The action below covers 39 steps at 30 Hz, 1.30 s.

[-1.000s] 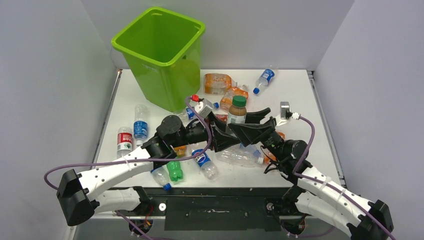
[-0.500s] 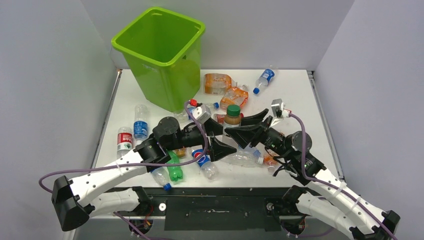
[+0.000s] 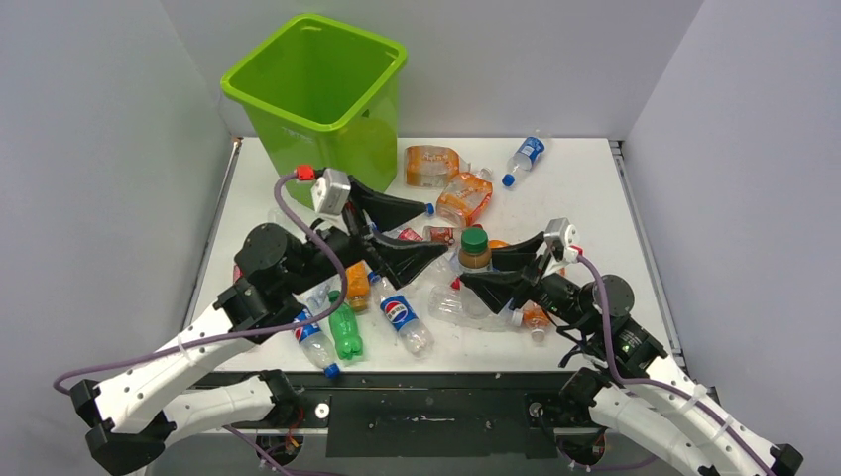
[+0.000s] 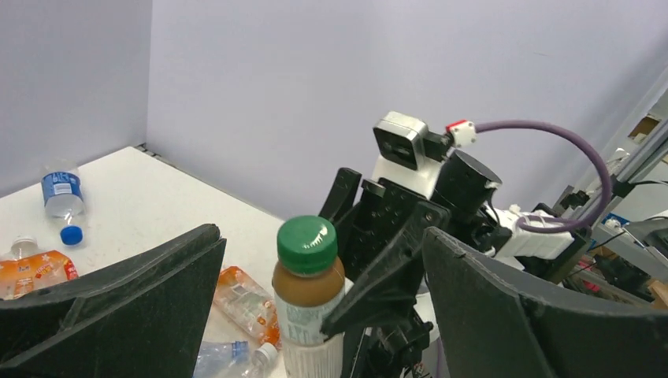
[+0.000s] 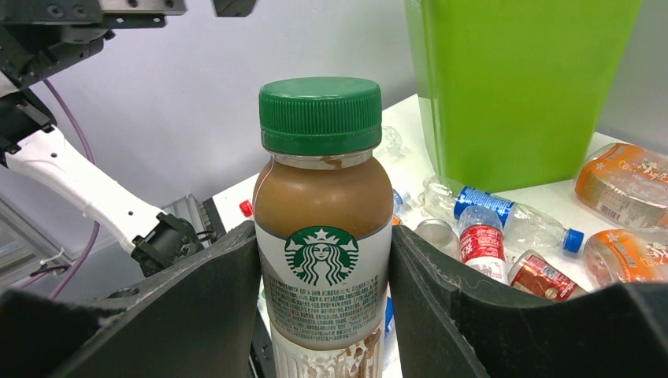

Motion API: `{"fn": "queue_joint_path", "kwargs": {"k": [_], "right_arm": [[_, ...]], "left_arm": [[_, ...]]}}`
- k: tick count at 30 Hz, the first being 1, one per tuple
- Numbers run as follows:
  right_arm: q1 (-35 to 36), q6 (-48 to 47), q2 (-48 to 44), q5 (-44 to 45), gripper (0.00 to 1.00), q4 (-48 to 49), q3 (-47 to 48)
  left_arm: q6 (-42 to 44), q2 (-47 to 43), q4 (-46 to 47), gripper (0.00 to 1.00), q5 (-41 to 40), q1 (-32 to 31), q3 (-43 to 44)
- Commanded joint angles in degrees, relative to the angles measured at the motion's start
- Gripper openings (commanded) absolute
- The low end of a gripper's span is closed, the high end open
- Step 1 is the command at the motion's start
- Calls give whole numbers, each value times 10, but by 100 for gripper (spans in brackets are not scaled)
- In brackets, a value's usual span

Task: Put the plastic bottles in the bin
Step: Place the plastic bottle in the trash bin.

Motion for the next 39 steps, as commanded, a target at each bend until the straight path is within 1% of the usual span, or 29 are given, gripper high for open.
{"fn": "queue_joint_path", "kwargs": {"k": [1,6,9,12,15,17,18,19,21,22,24,25,26,27,28,29,30,31,32,35,38,39], "right_arm": [[2,-5,-14,-1,27,39,-9],[2,3,-8,3,26,44,-6],[2,4,-4,3,25,45,-2],[3,6,0,2,25,45,1],[2,5,1,5,25,45,2],[3,4,2,5,24,45,3],[3,5,2,4,24,45,4],[3,4,2,4,24,45,5],[2,5,2,4,24,44,5],[3,5,3,4,25,44,5],[3,6,1,4,25,44,5],[3,6,0,5,25,44,6],[3,6,-1,6,25,43,6],[2,7,-2,7,25,42,6],[3,7,-3,7,25,42,6],[3,9,-3,7,25,42,6],[2,10,-2,6,25,43,5],[3,12,-1,5,25,44,5],[2,13,-1,5,25,46,5],[3,15,1,3,25,51,4],[3,15,3,2,25,52,5],[3,15,2,2,26,52,6]], "left_arm": [[-7,68,-49,96,2,0,58],[-1,127,-66,97,26,-6,101],[9,145,-68,100,35,-10,117],[17,161,-71,88,39,-13,129],[17,172,-76,83,39,-13,138],[14,176,-69,77,48,-13,137],[12,178,-65,71,53,-13,135],[11,179,-60,63,57,-13,133],[10,181,-57,50,65,-13,132],[10,183,-57,46,68,-13,132],[9,184,-58,42,78,-13,131],[7,185,-58,46,81,-14,129],[5,186,-58,55,85,-14,128],[3,186,-56,71,89,-14,126],[1,185,-53,82,89,-14,122],[-3,185,-50,87,91,-14,119],[-4,185,-46,88,92,-14,117],[-4,186,-46,87,92,-15,116],[-3,188,-46,81,93,-16,117],[-3,196,-47,52,103,-17,121],[-2,202,-46,27,113,-19,126],[-1,203,-46,17,116,-19,128]]}}
